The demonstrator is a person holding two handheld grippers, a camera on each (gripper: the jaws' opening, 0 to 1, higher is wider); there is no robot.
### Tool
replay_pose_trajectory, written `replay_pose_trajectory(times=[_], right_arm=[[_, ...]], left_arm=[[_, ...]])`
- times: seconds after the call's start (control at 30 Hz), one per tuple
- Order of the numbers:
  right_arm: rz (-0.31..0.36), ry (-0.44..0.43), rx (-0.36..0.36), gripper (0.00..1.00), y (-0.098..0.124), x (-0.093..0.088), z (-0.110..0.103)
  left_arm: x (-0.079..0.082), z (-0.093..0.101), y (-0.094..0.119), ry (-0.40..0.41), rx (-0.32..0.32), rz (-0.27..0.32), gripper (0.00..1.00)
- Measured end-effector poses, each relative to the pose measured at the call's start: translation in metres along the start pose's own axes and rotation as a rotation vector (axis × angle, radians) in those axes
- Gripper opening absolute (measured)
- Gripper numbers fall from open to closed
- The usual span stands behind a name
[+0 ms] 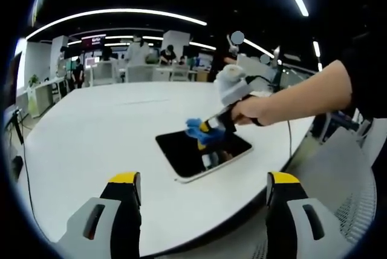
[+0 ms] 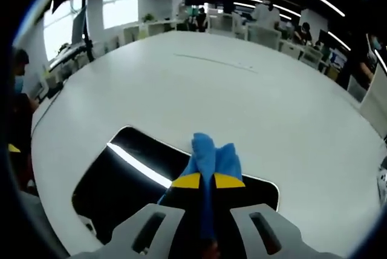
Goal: Wipe the mirror surface with the cleaning cloth until all visible marks leave the cleaned area.
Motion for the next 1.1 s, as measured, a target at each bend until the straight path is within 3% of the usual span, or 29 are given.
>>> replay_pose_trajectory(times=[0.2,0.33,0.6,0.9,1.1], right_arm=[[-0.005,-0.002,0.020,0.01,-0.007,0.006,-0.010],[-0.001,-0.017,0.029,0.01,-0.028,0.010,-0.006],[0.014,0.027,0.079,0.01,-0.056,0.024,-0.024],[0.036,0.018,0.110,0.01,-0.065,0.031,-0.043],[0.043,0.034,0.121,0.01,-0.066,0.033,-0.057]], left_arm=[[0.000,0.000,0.000,0.002,-0.001,0.002,0.85],[0.000,0.001,0.000,0.002,-0.001,0.002,0.84],[0.000,0.001,0.001,0.004,-0.002,0.006,0.84],[0.004,0.000,0.001,0.008,0.008,0.042,0.85],[0.002,0.000,0.001,0.010,0.005,0.030,0.85]])
Point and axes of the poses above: the point that each gripper's makers call its tool centre point, and the gripper's own axes: y roughly backward along the fingers, z roughly to its right, x roughly out of its top, the point moved 7 cm from there along y, roughly backward along the fingers, and after that the axes turned 5 degrees about x, right-handed, at the moved point
